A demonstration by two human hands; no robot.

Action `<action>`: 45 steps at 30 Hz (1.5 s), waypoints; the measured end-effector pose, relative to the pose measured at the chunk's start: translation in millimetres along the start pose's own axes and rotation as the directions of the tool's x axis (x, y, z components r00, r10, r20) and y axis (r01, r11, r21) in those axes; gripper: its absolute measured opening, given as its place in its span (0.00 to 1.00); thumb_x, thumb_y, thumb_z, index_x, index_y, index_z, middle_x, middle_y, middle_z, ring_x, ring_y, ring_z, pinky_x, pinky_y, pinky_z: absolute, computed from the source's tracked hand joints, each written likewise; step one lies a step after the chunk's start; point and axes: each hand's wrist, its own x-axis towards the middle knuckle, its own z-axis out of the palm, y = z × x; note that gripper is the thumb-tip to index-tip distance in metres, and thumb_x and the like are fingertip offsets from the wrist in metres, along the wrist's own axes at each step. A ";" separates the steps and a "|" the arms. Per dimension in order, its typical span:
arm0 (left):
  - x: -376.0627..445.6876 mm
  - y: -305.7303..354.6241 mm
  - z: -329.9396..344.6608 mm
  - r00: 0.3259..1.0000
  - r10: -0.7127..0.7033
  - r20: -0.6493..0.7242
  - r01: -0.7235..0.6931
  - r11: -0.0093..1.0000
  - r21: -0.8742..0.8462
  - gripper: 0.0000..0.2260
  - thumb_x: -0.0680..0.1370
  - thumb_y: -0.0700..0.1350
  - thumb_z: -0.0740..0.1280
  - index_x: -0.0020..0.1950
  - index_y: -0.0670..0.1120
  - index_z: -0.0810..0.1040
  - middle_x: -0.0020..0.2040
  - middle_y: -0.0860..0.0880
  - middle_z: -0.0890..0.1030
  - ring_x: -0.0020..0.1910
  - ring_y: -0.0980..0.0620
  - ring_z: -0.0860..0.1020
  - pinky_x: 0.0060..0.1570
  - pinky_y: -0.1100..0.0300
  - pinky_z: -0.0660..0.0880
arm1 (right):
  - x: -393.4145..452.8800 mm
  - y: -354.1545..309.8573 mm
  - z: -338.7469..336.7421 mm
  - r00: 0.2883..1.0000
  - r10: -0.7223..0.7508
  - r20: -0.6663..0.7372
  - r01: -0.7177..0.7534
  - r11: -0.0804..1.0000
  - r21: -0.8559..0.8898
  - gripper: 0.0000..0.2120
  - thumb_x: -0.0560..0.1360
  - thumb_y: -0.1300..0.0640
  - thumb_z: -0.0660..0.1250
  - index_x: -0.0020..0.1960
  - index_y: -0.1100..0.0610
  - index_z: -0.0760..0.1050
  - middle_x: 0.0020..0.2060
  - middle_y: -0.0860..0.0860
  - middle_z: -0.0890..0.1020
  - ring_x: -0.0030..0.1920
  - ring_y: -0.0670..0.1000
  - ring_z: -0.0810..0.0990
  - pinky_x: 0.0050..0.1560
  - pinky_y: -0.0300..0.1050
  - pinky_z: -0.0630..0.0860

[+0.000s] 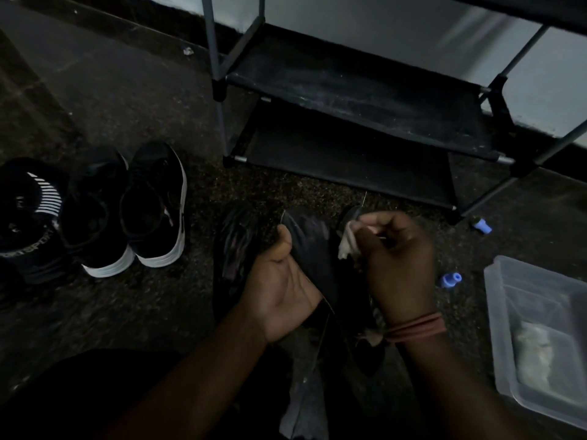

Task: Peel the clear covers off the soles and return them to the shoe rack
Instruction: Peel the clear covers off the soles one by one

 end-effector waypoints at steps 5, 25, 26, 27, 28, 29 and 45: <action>-4.1 8.4 1.1 0.998 -0.020 0.066 0.015 0.997 0.069 0.36 0.80 0.68 0.59 0.78 0.43 0.69 0.77 0.39 0.69 0.76 0.41 0.68 0.79 0.46 0.56 | -8.8 -10.2 7.9 0.971 0.123 0.206 -0.141 0.987 0.074 0.12 0.79 0.64 0.65 0.58 0.51 0.80 0.49 0.51 0.85 0.47 0.49 0.85 0.48 0.47 0.82; 9.9 5.8 -9.9 0.996 0.075 -0.048 -0.074 0.997 0.020 0.43 0.72 0.79 0.51 0.76 0.51 0.71 0.71 0.48 0.78 0.71 0.46 0.75 0.72 0.45 0.68 | -46.7 -3.9 39.2 0.844 -0.268 0.465 0.498 0.715 -0.491 0.09 0.75 0.62 0.67 0.54 0.57 0.81 0.53 0.52 0.80 0.55 0.48 0.78 0.60 0.40 0.74; 10.2 7.7 -10.0 0.994 0.093 -0.059 -0.093 0.996 0.015 0.43 0.71 0.79 0.52 0.77 0.52 0.70 0.71 0.48 0.78 0.72 0.46 0.74 0.72 0.45 0.68 | -48.6 -4.7 41.0 0.831 -0.266 0.489 0.510 0.714 -0.479 0.10 0.74 0.63 0.67 0.54 0.56 0.82 0.54 0.52 0.80 0.55 0.48 0.78 0.59 0.36 0.72; 10.5 8.8 -9.8 0.993 0.105 -0.063 -0.104 0.994 0.012 0.43 0.71 0.79 0.52 0.77 0.53 0.70 0.71 0.47 0.77 0.72 0.46 0.74 0.71 0.44 0.68 | -48.8 -5.1 41.0 0.825 -0.263 0.500 0.514 0.716 -0.473 0.12 0.73 0.64 0.68 0.54 0.56 0.82 0.54 0.53 0.80 0.54 0.48 0.78 0.58 0.33 0.71; 10.0 8.4 -9.1 0.992 0.109 -0.062 -0.108 0.994 0.015 0.42 0.72 0.78 0.51 0.77 0.53 0.70 0.71 0.47 0.77 0.72 0.45 0.74 0.70 0.45 0.70 | -47.3 -5.0 39.5 0.833 -0.255 0.491 0.501 0.727 -0.471 0.12 0.72 0.64 0.69 0.54 0.55 0.83 0.53 0.52 0.81 0.53 0.47 0.79 0.57 0.32 0.71; 8.6 6.6 -7.6 0.993 0.109 -0.054 -0.107 0.994 0.026 0.41 0.73 0.77 0.50 0.77 0.53 0.70 0.71 0.47 0.78 0.71 0.45 0.75 0.68 0.45 0.72 | -45.4 -5.0 36.6 0.851 -0.241 0.467 0.471 0.745 -0.472 0.11 0.72 0.64 0.70 0.51 0.54 0.84 0.50 0.50 0.81 0.51 0.45 0.79 0.56 0.33 0.72; 3.5 -5.5 -1.2 0.995 0.095 -0.019 -0.090 0.980 0.180 0.37 0.79 0.71 0.45 0.71 0.47 0.76 0.68 0.48 0.81 0.65 0.50 0.80 0.65 0.53 0.75 | -23.5 3.5 17.4 0.922 -0.329 0.205 0.387 0.750 -0.537 0.04 0.75 0.60 0.71 0.42 0.55 0.83 0.40 0.52 0.84 0.42 0.50 0.81 0.46 0.50 0.78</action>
